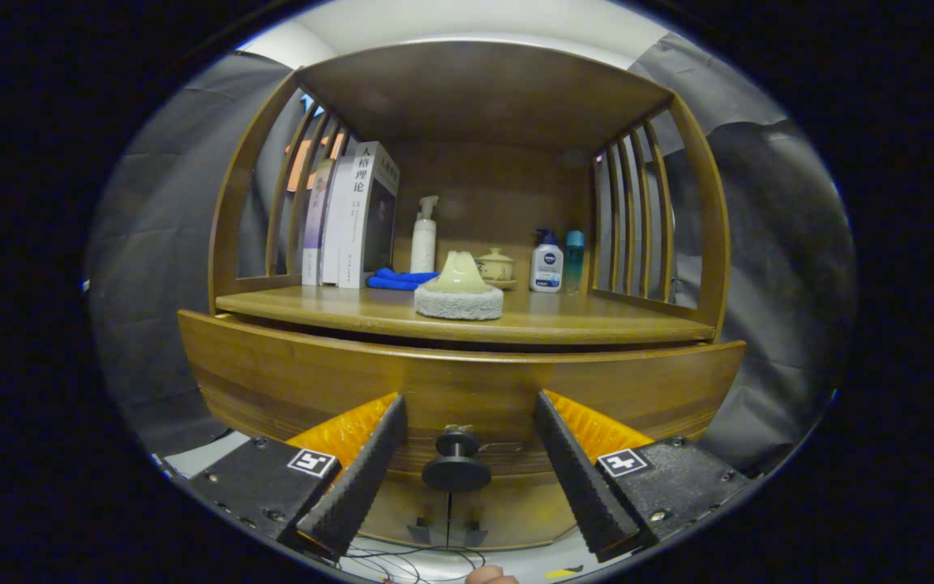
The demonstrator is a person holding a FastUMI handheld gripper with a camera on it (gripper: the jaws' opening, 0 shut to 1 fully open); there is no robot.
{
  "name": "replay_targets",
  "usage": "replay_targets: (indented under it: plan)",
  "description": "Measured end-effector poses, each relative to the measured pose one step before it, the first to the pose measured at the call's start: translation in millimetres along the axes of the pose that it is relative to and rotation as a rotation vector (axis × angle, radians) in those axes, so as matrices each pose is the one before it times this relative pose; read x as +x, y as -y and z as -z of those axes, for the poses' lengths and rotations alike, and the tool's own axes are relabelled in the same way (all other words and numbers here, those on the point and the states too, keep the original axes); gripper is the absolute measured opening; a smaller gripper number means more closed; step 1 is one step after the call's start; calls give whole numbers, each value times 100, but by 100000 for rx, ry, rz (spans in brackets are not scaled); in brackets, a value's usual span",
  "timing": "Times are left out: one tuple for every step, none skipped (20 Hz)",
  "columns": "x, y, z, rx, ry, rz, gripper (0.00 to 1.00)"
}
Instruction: Pull open the drawer, take out the items inside it, and place them on the countertop above the cabinet.
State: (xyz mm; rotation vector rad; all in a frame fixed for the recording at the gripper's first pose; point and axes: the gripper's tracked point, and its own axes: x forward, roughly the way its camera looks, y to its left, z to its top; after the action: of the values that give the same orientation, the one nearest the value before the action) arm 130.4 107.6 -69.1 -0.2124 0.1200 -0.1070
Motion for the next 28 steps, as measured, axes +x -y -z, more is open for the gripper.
replay_targets:
  plan:
    - [312, -53, -62, 61, -141, 71, 100]
    - [390, 14, -55, 249, -76, 23, 100]
    - [276, -50, 10, 225, -154, -56, 100]
    - [357, 79, -43, 20, -25, -83, 100]
    - [317, 1, -69, -262, -283, -6, 100]
    - [362, 25, -31, -247, -296, 18, 100]
    - [297, -17, -53, -166, -152, 37, 100]
    - [296, -13, -33, -563, -167, 23, 100]
    - [182, 43, -57, -620, -126, 327, 100]
    - [15, -4, 77, -508, -153, 410, 100]
    - [18, -22, 4, -257, 433, 385, 100]
    - [204, 48, -28, -69, 201, 315, 100]
    - [63, -17, -57, 316, 359, 123, 100]
    - [-58, -99, 87, 547, 377, -100, 100]
    - [60, -37, -2, 114, 823, 25, 100]
    - [-6, 49, 123, -234, 272, -26, 100]
    - [4, 20, -45, -251, 159, -45, 100]
    - [51, -23, 39, -188, 156, 34, 100]
    - [-58, 10, 1, -77, -188, 1, 100]
    - [-15, -5, -25, 115, -232, 35, 100]
    - [-3, -24, -37, 100, -325, -38, 100]
    - [-20, 23, -5, 412, -355, -102, 100]
    - [-48, -29, -58, 387, -130, -61, 100]
    - [-61, 140, 2, 344, -760, 202, 100]
    - [-186, 53, -254, 821, 72, -39, 100]
    - [-323, 33, -456, 1019, 731, -344, 100]
    - [-430, 100, -507, 776, 815, -460, 100]
    - [-480, 221, -361, 1075, 1003, -5, 100]
